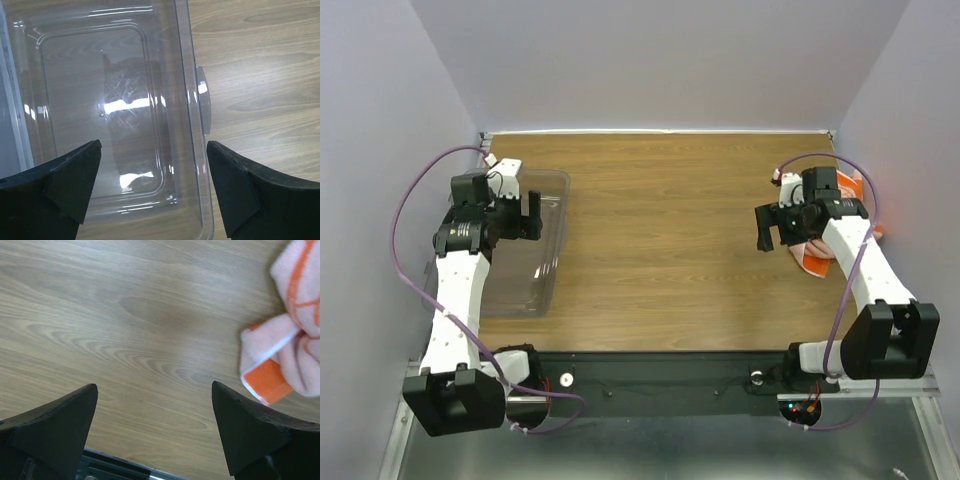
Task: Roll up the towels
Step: Grab a towel with the right arm
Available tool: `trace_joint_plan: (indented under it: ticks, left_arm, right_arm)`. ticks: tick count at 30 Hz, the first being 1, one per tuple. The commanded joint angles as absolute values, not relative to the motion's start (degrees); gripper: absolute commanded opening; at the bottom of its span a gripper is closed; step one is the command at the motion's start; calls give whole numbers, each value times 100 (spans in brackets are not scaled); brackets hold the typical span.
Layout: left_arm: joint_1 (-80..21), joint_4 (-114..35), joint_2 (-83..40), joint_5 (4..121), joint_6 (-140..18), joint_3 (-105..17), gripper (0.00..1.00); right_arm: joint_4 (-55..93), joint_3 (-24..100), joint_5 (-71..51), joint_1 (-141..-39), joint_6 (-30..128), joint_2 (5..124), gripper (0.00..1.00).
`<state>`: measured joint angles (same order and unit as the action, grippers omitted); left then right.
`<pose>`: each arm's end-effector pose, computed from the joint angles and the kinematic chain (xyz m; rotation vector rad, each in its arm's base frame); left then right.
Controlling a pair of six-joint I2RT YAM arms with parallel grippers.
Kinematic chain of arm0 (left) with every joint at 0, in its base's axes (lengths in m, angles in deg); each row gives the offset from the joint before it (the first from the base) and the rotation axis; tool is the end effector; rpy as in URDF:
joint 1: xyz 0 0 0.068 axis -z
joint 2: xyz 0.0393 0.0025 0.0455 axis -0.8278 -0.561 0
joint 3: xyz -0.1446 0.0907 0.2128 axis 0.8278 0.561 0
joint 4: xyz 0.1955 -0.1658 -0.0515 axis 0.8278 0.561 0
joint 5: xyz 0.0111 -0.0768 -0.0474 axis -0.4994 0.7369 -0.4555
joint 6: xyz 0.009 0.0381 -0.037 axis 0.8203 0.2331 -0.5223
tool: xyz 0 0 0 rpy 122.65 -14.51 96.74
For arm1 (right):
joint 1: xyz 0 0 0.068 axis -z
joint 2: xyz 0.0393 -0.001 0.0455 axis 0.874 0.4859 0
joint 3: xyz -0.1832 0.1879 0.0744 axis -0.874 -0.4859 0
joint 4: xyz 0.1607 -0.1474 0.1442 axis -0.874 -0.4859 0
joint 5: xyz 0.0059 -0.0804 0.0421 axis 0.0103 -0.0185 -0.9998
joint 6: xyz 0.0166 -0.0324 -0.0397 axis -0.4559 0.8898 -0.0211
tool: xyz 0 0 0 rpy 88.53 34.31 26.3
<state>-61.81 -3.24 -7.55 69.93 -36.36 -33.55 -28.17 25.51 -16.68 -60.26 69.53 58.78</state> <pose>0.2275 0.0139 0.3470 0.2899 2.1152 -0.1047 0.2584 0.0060 0.2816 -0.3859 2.5576 0.2446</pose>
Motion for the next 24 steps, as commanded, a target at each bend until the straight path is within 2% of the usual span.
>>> trace_joint_plan:
  ticks: [1, 3, 9, 19, 23, 24]
  left_arm:
    - [-6080, -484, -770, 6700, -3540, -3782, 99]
    - [-5974, -457, -867, 6534, -3558, -4019, 99]
    - [-5781, -536, -850, 6234, -3479, -4336, 99]
    - [-5772, -633, -867, 6269, -3531, -4283, 99]
    - [-5763, -641, -815, 6313, -3540, -4213, 99]
    - [-5772, -642, -797, 6391, -3549, -4196, 99]
  right_arm:
    - [-2712, 2886, -627, -5996, 6926, 6087, 100]
    - [-2703, 3009, -266, -5778, 7110, 6411, 100]
    - [-2580, 3641, -229, -4654, 7541, 7185, 100]
    - [-2009, 3809, -159, -4194, 7648, 8645, 99]
    - [-2000, 3959, -597, -4194, 7445, 9023, 86]
    - [-2026, 3985, -894, -4212, 7393, 9067, 71]
